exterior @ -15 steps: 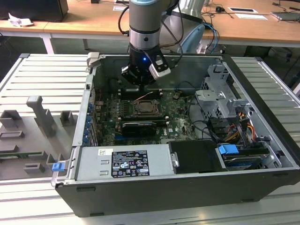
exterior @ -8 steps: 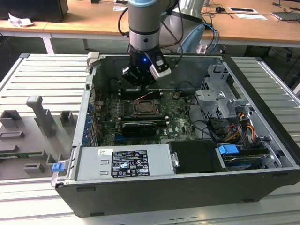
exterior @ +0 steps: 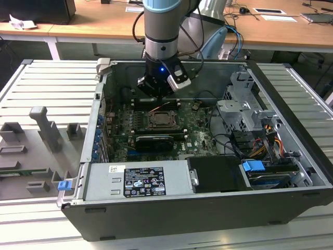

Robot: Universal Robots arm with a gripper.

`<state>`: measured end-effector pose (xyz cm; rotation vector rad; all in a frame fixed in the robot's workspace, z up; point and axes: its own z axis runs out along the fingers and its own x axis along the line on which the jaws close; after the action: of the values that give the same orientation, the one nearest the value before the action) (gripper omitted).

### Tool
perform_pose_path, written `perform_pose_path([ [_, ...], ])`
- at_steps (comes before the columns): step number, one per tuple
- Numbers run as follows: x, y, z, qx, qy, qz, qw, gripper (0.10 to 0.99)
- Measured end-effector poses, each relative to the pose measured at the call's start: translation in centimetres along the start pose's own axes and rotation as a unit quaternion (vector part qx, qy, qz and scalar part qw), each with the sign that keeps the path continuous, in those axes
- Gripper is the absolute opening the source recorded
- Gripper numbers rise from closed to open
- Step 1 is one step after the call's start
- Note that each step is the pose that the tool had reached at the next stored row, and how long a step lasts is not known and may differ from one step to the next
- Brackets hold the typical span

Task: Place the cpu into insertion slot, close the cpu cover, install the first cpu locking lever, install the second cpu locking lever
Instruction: 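Install the first cpu locking lever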

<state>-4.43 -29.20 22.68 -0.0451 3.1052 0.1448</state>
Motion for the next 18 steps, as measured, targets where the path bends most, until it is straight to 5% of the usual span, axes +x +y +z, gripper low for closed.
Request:
perform_pose_path([
  [18, -1.54, 0.38, 1.54, 0.0, 0.0001, 0.0, 1.0, 0.106],
])
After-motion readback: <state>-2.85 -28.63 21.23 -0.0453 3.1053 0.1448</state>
